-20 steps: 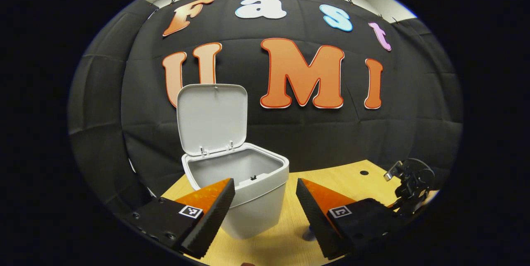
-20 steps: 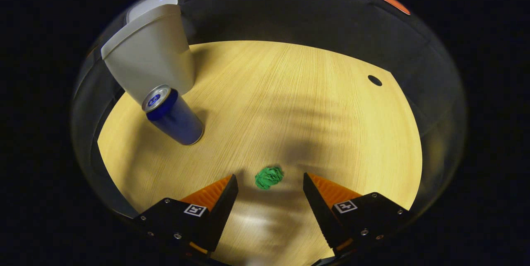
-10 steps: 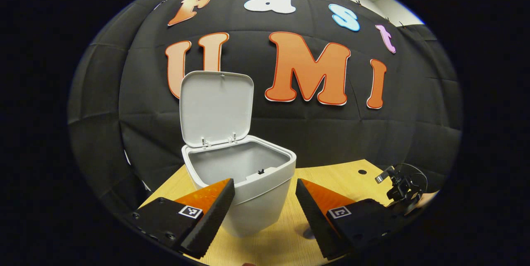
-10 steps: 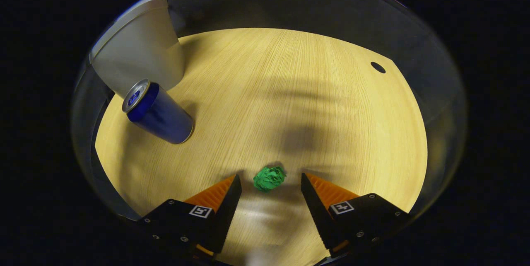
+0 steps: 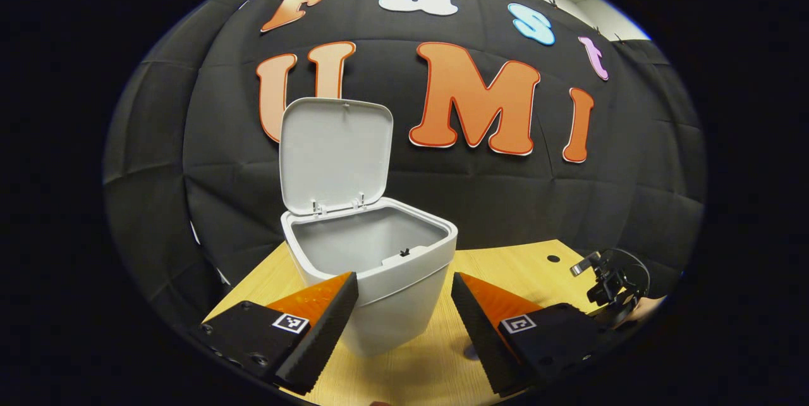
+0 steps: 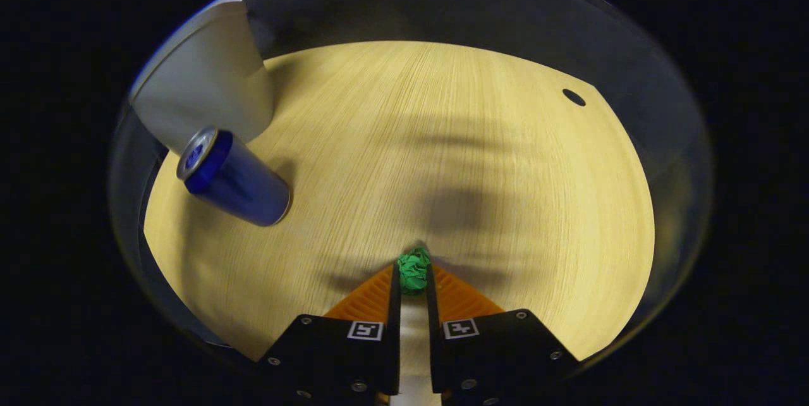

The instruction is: Press the lid of the desktop garbage bin to open it, pick up the crumpled paper on the desktop and throw it into the bin, then pick up the pop can on the desktop and drop it into the bin, and finally close the garbage bin lid.

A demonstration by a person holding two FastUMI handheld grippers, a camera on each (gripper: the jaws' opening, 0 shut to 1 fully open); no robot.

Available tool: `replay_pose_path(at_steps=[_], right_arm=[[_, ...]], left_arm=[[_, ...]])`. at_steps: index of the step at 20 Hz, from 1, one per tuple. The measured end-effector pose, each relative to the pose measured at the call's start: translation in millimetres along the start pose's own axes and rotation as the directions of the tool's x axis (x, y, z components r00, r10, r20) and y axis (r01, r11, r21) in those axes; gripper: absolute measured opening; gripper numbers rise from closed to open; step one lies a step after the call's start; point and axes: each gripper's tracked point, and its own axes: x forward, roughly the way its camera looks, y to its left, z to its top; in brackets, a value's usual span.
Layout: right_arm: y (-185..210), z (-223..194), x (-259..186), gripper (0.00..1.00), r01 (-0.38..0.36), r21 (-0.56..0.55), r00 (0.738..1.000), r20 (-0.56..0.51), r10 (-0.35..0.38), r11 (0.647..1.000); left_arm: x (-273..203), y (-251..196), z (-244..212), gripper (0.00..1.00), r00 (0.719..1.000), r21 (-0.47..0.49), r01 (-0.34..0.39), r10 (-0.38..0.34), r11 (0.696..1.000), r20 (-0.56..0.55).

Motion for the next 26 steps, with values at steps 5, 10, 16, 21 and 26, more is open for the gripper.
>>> replay_pose_path(at_steps=[5, 10, 16, 21, 26], right_arm=[[12, 76, -66, 0.16, -0.070, 0.015, 0.976, 0.206, 0.065, 0.997], [69, 227, -188, 0.16, -0.191, -0.144, 0.832, 0.501, 0.238, 0.971], [169, 309, -251, 0.16, -0.249, -0.389, 0.678, 0.584, 0.447, 0.887], [211, 311, -210, 0.16, -0.218, -0.472, 0.762, 0.464, 0.451, 0.854], [215, 308, -201, 0.21, -0.166, -0.507, 0.808, 0.422, 0.411, 0.846]], left_arm=[[-15, 5, 4, 0.94, 1.000, 0.000, -0.010, 0.010, 1.000, 0.013], [-37, 2, 7, 0.94, 0.999, -0.021, 0.013, -0.013, 1.000, 0.036], [-59, 24, -14, 0.94, 1.000, -0.065, -0.011, 0.011, 0.998, 0.001], [-74, 56, -21, 0.95, 0.999, -0.066, -0.051, 0.051, 0.997, 0.001], [-79, 83, -23, 0.95, 0.997, -0.064, -0.080, 0.080, 0.995, 0.002]])
